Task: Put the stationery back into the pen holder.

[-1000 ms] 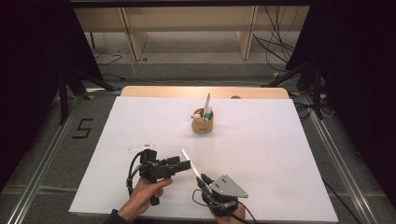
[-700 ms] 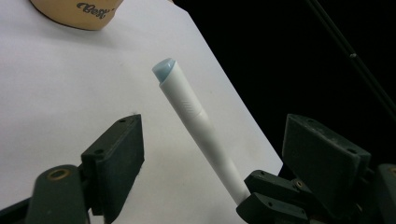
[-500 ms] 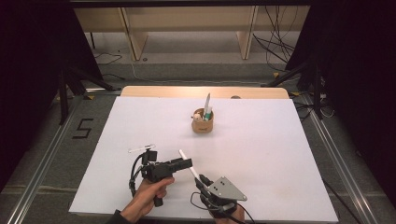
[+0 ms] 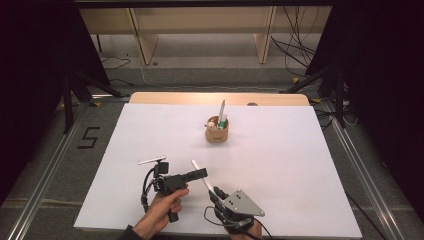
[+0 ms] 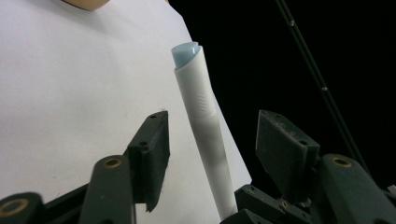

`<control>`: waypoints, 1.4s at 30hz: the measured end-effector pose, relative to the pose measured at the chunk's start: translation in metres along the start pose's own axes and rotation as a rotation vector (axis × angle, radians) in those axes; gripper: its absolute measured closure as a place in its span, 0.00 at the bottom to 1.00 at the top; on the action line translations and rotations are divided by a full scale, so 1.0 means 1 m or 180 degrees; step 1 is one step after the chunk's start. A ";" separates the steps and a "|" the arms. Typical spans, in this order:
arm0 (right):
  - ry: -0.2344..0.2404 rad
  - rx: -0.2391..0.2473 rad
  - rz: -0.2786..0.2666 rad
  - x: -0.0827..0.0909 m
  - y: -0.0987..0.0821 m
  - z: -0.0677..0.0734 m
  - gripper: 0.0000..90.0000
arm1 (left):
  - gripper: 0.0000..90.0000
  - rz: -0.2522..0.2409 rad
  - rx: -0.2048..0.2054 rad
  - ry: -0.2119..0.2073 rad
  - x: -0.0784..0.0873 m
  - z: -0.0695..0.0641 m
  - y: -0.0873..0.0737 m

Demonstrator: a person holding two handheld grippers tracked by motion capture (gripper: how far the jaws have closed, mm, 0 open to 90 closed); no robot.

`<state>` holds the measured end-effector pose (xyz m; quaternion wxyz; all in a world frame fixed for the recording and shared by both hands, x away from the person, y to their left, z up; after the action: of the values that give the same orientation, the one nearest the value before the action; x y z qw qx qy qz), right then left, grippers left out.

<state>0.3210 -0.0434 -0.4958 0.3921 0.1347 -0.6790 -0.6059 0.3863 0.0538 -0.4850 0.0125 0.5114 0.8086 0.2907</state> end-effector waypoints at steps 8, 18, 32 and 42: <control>-0.0001 0.0000 -0.0009 0.000 0.000 0.000 0.88 | 0.60 0.0002 0.0098 -0.0051 -0.001 0.001 0.000; 0.0002 0.0010 -0.0018 0.000 -0.001 0.000 0.88 | 0.71 -0.0018 0.0166 -0.0092 -0.003 0.001 0.000; -0.0001 -0.0005 -0.0018 -0.001 -0.002 -0.001 0.88 | 0.85 -0.0031 0.0201 -0.0183 -0.003 -0.001 0.001; 0.0065 -0.0089 0.0014 -0.001 -0.003 -0.005 0.75 | 0.86 -0.0083 0.0043 -0.0161 -0.001 -0.004 0.002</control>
<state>0.3239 -0.0470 -0.4990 0.4022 0.1338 -0.6667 -0.6131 0.3870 0.0515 -0.4809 0.0334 0.5081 0.8165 0.2720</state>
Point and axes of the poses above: each handheld gripper's, and its own axes: x roughly backward along the jaws, y roughly out of its top, z roughly to its left, the point moved 9 cm from there along -x, roughly forward along the jaws, and after that the axes turned 7 degrees about y, right-handed, at the moved point
